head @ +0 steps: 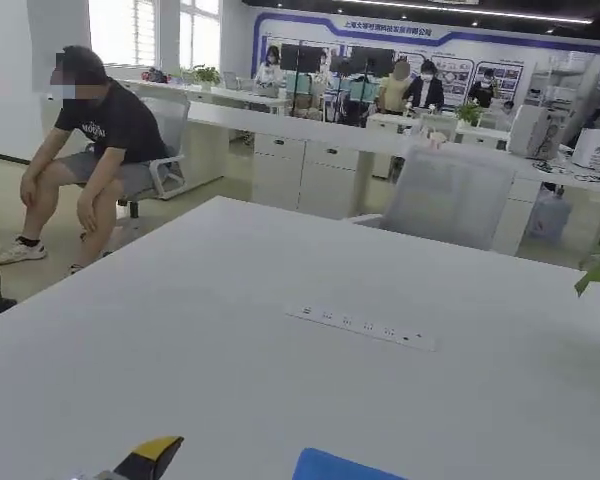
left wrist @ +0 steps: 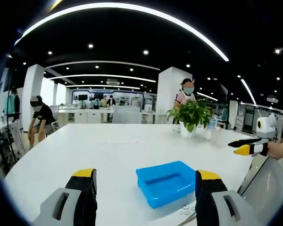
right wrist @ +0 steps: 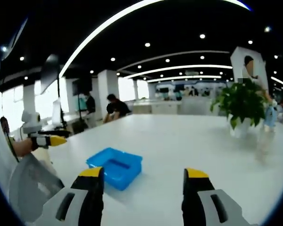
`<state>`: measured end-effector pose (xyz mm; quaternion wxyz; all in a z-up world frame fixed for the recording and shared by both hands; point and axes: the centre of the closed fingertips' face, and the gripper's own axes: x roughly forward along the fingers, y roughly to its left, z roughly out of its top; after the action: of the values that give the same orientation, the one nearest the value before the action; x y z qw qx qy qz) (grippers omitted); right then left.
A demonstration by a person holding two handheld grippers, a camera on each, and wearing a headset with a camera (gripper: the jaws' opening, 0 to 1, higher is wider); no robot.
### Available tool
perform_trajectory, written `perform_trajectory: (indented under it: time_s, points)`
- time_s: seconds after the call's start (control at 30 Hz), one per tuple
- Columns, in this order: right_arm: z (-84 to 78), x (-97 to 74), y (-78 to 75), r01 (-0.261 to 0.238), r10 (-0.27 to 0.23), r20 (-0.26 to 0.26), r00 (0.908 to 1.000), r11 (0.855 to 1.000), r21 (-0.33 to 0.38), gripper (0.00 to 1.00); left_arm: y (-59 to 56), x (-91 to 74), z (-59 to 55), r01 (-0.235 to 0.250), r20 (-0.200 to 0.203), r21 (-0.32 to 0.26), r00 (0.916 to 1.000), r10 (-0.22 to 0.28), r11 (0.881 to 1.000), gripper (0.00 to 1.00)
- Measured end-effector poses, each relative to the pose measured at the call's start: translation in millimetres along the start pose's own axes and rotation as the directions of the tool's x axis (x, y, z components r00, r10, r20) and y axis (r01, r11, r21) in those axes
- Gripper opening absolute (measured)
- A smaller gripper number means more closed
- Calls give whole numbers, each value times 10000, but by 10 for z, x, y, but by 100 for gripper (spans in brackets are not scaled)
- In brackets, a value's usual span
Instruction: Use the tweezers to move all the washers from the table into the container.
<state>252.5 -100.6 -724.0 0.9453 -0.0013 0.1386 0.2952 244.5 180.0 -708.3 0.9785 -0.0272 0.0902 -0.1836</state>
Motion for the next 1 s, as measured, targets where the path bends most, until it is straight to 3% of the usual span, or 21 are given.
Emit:
perform_trajectory:
  time_s: [0.53, 0.83, 1.0]
  points:
    - [-24, -16, -53, 76, -76, -22, 10000, 10000, -62, 64, -5, 6, -39, 43, -196, 24, 9998, -43, 10000, 86]
    - [20, -36, -50, 293, -292, 118, 9995, 9995, -154, 64, -48, 6, -46, 232, -236, 45, 9995, -231, 9997, 84]
    - [61, -51, -113, 659, -653, 243, 9976, 9975, -273, 64, -78, 10, -38, 386, -218, 46, 9990, -384, 9992, 82]
